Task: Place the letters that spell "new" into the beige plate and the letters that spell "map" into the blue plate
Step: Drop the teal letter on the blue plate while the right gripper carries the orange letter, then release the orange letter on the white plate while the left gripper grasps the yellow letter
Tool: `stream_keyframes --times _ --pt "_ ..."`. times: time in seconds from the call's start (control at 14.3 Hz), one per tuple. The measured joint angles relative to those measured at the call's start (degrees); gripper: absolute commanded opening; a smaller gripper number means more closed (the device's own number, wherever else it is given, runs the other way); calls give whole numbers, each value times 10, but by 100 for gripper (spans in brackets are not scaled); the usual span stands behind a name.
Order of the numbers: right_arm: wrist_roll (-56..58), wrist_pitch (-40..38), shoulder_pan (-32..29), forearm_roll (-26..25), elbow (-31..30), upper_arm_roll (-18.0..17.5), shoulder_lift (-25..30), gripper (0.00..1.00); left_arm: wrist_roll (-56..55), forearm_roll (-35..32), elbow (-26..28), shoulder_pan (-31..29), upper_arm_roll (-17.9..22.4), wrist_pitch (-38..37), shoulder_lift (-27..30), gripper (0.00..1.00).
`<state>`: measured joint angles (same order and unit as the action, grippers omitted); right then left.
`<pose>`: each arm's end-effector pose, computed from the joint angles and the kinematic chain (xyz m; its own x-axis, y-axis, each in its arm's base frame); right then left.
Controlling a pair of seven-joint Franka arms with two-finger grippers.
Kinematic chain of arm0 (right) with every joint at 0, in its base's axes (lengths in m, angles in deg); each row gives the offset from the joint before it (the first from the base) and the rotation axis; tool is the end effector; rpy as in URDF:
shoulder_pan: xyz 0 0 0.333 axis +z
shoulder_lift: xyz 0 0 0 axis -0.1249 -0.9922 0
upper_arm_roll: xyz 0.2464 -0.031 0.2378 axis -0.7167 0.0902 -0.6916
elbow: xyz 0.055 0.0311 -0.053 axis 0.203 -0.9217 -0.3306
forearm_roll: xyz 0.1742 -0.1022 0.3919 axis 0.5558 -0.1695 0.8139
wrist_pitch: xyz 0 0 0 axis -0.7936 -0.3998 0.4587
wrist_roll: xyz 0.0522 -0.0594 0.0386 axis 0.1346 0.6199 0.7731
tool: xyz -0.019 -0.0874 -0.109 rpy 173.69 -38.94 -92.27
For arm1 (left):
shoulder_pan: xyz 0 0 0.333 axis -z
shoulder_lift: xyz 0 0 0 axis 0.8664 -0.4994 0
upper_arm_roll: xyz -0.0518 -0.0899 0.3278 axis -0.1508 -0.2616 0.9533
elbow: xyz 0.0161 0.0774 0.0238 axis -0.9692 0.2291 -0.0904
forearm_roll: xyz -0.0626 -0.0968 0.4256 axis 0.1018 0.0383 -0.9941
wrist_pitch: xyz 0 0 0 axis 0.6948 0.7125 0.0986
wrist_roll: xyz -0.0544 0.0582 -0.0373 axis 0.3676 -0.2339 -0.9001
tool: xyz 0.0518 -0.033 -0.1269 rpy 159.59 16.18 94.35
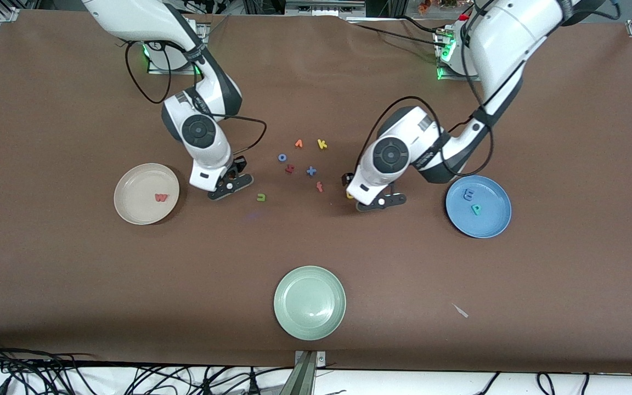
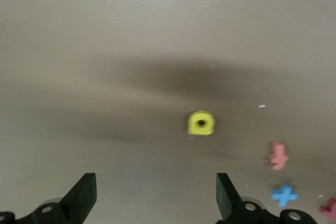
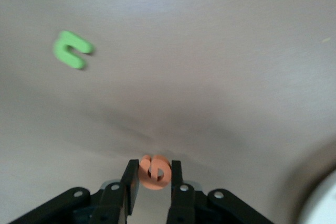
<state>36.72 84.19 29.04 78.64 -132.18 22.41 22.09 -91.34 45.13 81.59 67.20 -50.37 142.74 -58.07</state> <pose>0.5463 0.2713 0.1627 0.8547 0.5071 -0.1106 0.5146 -0.8557 0.0533 0.5771 -0.4193 0.1951 0.9563 0.1891 -0.2232 0.1921 -0.9813 -0.0084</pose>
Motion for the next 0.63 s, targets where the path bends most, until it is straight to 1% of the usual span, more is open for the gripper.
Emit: stream_keyframes --times 0.21,0.35,0.42,0.49,0.63 --pt "105 -6 0 -1 2 51 4 16 8 -4 -10 40 37 55 -22 100" --pt "185 -7 -1 -1 7 89 8 16 23 -26 -10 44 41 59 -33 100" --pt "218 -11 -1 -1 12 106 10 16 29 -34 -11 45 41 59 -38 98" --pt "243 -21 -2 -1 18 118 11 16 33 -38 -12 47 41 60 -44 93" --pt "280 -46 -4 -1 31 130 13 19 37 -50 -16 53 43 61 -53 89"
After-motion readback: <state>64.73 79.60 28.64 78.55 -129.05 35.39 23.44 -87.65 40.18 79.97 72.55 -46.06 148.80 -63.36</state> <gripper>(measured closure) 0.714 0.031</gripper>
